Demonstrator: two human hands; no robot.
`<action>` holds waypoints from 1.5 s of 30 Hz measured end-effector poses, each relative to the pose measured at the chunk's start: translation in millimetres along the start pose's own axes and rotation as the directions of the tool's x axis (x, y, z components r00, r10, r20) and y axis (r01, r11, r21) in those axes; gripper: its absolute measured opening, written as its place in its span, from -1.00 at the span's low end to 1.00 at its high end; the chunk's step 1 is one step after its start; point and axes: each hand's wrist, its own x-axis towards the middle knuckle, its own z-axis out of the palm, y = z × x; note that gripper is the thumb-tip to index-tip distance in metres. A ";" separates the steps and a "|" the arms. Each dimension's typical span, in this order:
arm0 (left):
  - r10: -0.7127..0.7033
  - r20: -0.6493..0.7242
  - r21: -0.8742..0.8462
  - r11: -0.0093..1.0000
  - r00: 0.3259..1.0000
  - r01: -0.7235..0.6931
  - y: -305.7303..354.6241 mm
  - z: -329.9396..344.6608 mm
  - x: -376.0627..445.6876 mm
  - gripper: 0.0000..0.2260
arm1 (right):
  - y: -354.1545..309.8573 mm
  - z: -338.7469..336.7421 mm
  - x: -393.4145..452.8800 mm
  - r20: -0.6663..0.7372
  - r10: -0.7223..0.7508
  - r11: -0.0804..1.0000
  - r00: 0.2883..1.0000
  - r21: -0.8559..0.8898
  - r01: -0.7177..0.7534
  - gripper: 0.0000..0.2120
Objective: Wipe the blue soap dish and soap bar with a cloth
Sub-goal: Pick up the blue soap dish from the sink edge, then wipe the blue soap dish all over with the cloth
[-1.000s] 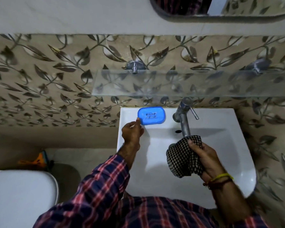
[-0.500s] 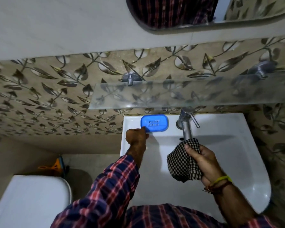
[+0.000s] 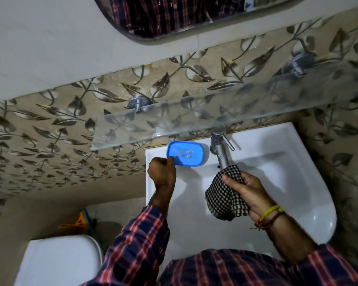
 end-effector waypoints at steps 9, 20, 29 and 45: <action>-0.066 0.268 -0.599 0.770 0.961 0.220 -34.2 -37.0 -40.0 -0.91 | -16.4 -25.9 -25.8 -0.109 -0.156 0.982 0.982 -0.124 0.142 -0.76; -0.120 0.577 -0.766 0.266 0.808 0.586 -42.6 -50.8 -65.8 -0.68 | -22.7 -13.8 -42.3 0.096 0.113 0.985 0.989 0.119 -0.125 -0.59; 0.024 0.733 -0.667 0.224 0.680 0.711 -27.9 -29.5 -73.5 -0.54 | -14.0 16.6 -43.5 -0.025 0.056 0.996 0.998 0.071 -0.054 -0.74; 0.133 0.879 -0.475 0.332 0.459 0.815 -11.8 -6.2 -81.8 -0.35 | -22.0 9.5 -36.4 0.000 -0.161 0.984 0.987 0.075 0.160 -0.75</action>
